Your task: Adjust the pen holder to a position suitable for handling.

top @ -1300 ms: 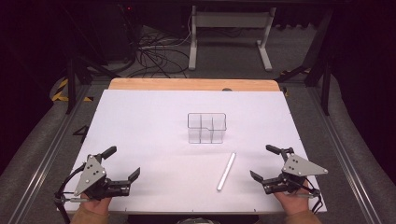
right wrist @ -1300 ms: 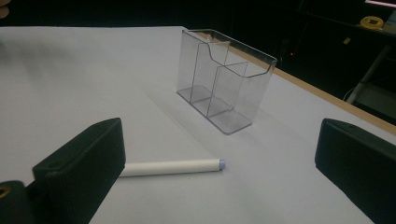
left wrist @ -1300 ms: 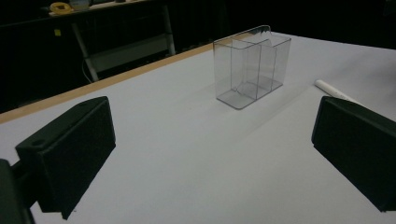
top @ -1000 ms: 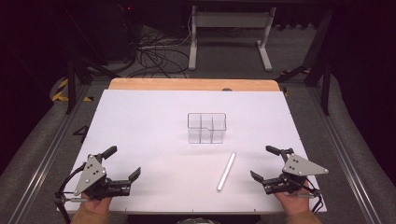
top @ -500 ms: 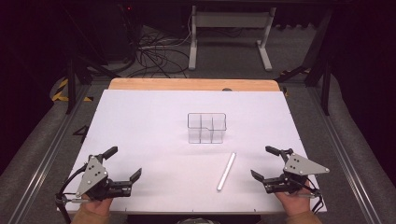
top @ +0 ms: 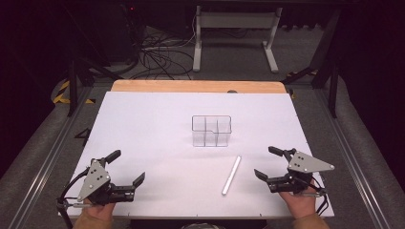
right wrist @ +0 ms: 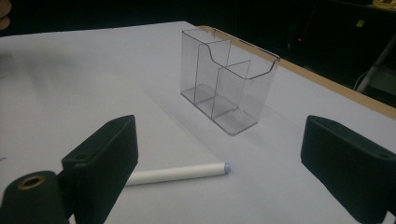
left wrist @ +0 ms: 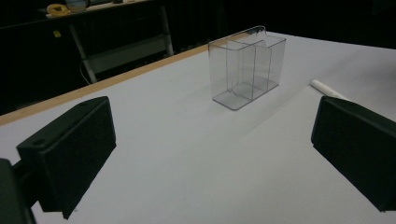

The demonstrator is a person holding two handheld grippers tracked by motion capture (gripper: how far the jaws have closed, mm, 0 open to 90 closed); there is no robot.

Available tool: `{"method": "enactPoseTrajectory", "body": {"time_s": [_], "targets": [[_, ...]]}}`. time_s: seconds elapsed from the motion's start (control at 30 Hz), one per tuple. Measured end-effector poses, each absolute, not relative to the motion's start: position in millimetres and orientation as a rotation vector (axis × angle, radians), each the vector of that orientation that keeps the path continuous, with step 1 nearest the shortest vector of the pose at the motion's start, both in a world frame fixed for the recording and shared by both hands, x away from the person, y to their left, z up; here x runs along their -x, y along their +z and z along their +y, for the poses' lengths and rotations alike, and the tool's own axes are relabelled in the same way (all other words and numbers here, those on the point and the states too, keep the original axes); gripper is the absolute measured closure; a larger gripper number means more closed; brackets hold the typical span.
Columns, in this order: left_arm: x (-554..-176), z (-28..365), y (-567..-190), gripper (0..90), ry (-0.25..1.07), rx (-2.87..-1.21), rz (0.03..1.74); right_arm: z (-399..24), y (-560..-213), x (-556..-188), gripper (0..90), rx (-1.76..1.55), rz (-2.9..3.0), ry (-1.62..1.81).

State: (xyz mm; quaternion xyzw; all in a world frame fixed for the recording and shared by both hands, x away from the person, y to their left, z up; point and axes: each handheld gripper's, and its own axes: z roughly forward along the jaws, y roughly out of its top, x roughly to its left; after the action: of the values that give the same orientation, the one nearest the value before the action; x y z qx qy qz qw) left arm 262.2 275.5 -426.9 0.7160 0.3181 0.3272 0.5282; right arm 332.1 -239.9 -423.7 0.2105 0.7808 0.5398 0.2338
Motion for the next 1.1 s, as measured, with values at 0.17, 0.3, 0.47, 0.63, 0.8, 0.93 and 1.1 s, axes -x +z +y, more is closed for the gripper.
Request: {"method": "enactPoseTrajectory", "body": {"time_s": [0.17, 0.3, 0.47, 0.63, 0.8, 0.93, 1.1], "targets": [[-263, 275, -427, 0.8, 0.784, -1.711, 0.761, -234, -418, -338, 11.4, -0.574, 2.153, 1.474], [-263, 275, -427, 0.8, 0.782, -1.713, 0.762, -227, -412, -344, 11.4, -0.556, 2.175, 1.464], [-263, 275, -427, 0.8, 0.783, -1.714, 0.76, -219, -404, -349, 11.3, -0.536, 2.188, 1.457], [-263, 275, -427, 0.9, 0.781, -1.714, 0.763, -207, -396, -358, 11.4, -0.502, 2.212, 1.449], [-263, 275, -428, 0.9, 0.774, -1.709, 0.763, -201, -392, -362, 11.3, -0.492, 2.219, 1.45], [-263, 275, -427, 0.9, 0.783, -1.716, 0.758, -198, -390, -364, 11.3, -0.484, 2.221, 1.45], [-263, 275, -427, 0.9, 0.779, -1.715, 0.759, -195, -387, -365, 11.3, -0.468, 2.226, 1.435]]}}
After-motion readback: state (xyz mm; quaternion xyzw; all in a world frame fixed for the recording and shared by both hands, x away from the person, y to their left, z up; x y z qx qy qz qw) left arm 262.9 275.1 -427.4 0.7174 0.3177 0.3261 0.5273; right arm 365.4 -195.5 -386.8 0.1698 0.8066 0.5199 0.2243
